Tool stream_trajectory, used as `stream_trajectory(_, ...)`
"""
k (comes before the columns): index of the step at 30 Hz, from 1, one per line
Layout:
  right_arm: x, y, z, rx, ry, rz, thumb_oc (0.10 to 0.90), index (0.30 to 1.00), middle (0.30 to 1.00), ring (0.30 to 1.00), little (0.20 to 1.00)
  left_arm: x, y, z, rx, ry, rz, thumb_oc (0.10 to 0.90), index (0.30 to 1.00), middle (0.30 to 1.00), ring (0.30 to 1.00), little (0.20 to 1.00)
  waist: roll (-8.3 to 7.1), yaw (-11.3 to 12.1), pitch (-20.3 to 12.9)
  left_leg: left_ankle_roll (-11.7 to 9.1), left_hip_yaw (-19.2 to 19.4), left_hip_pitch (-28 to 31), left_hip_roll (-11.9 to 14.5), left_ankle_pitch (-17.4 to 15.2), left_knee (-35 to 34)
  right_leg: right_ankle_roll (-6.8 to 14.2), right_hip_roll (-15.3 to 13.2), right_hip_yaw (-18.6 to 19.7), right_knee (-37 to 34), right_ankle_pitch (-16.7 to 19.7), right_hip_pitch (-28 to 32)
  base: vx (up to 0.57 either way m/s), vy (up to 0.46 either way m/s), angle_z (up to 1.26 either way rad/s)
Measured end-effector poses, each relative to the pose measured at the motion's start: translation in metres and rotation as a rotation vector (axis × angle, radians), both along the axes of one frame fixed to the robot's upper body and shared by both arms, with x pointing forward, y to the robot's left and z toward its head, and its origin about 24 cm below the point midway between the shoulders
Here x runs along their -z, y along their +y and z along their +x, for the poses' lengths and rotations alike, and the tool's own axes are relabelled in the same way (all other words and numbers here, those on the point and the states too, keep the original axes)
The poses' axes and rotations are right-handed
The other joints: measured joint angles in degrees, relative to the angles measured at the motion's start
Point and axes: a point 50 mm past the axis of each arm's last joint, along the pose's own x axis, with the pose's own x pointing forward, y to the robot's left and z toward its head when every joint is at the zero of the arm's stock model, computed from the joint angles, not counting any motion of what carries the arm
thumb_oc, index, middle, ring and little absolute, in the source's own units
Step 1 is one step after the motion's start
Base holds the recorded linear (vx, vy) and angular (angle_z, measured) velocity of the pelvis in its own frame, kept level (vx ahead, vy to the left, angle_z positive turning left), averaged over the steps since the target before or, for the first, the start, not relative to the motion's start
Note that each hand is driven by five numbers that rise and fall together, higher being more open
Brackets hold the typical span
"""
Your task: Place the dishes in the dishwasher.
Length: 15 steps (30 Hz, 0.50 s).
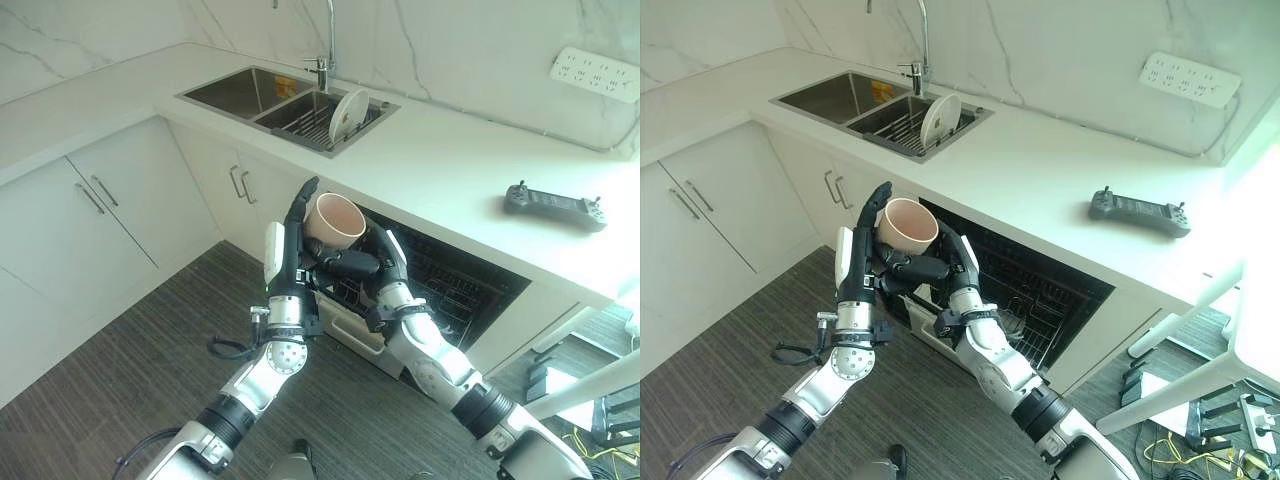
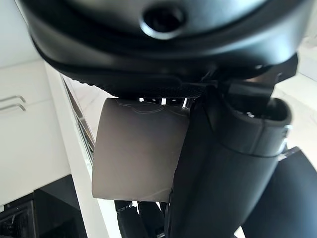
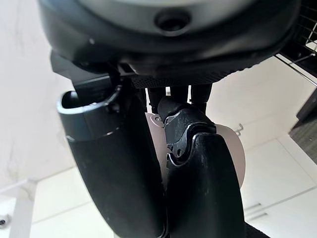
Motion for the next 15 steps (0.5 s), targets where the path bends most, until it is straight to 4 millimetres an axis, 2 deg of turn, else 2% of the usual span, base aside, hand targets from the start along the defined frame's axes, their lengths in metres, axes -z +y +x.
stream_trajectory(4,-0.004,-0.007,0.001,0.081,-0.029,0.013,0.4,0.3,0.3,0.3,0.3,-0.005,-0.006,-0.001,0.028,-0.021,-0.007,0.8,0.9,0.9,0.9,0.9,0.2,-0.5,0.1,-0.1,0.3,0.0,0.0,-0.3,0.1,0.1,0.0,0.2,-0.5,0.1,0.1,0.0,0.003,-0.01)
stream_trajectory(8,-0.021,-0.034,0.01,0.275,-0.076,0.146,0.4,0.3,0.3,0.3,0.3,-0.005,-0.02,-0.014,0.105,-0.031,-0.017,0.8,0.9,0.9,0.9,0.9,1.23,-0.4,0.8,-0.1,0.6,0.0,-0.1,-0.9,0.7,0.6,0.0,0.5,-0.7,0.4,0.2,0.0,0.009,-0.05)
stream_trajectory(11,-0.034,-0.055,0.012,0.384,-0.152,0.21,0.4,0.3,0.3,0.3,0.3,-0.001,-0.021,-0.018,0.119,-0.009,-0.011,0.8,0.9,0.9,0.9,0.9,1.32,-0.8,0.9,-0.1,1.1,0.1,0.0,-1.1,0.8,0.7,0.0,0.9,-0.9,0.5,0.1,0.0,-0.002,-0.07)
stream_trajectory(15,-0.049,-0.079,0.002,0.448,-0.26,0.243,0.4,0.3,0.3,0.3,0.3,0.011,-0.014,-0.024,0.111,0.03,0.019,0.8,0.9,0.9,0.9,0.9,1.34,-1.3,0.9,0.0,1.5,0.2,0.0,-1.4,0.8,0.8,0.0,1.2,-1.2,0.5,0.1,0.0,-0.001,-0.04)
